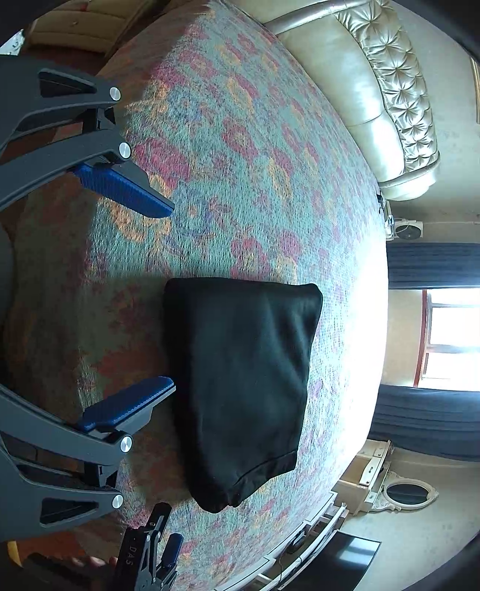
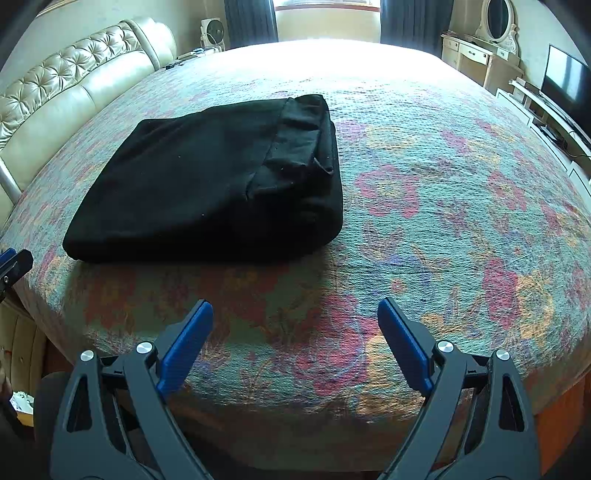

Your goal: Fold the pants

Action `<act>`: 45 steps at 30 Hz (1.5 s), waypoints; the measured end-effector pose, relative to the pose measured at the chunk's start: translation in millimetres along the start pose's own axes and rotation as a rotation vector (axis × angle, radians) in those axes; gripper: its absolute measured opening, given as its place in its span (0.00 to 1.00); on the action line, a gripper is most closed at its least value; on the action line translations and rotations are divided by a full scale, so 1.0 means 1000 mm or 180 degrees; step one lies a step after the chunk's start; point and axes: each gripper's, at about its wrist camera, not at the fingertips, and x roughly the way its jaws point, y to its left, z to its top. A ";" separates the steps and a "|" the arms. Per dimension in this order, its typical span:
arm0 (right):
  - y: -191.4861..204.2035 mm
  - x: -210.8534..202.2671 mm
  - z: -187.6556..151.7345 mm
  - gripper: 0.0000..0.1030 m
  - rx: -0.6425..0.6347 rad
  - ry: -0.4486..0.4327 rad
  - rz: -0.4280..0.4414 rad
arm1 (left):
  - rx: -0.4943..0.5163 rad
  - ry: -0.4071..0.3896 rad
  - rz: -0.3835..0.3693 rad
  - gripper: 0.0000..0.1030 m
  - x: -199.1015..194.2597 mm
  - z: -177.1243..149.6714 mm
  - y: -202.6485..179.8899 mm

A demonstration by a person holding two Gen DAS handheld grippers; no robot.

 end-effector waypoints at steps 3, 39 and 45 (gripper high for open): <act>0.001 0.000 0.000 0.88 -0.0006 0.0007 0.0006 | 0.0017 -0.0012 0.0006 0.84 0.000 -0.001 -0.001; 0.004 0.006 -0.003 0.88 -0.0025 0.0077 0.0041 | -0.0062 0.0043 -0.0046 0.84 -0.004 -0.001 -0.015; 0.004 0.007 -0.004 0.88 -0.0023 0.0092 0.0055 | -0.0028 -0.0030 -0.0257 0.87 -0.018 0.022 -0.022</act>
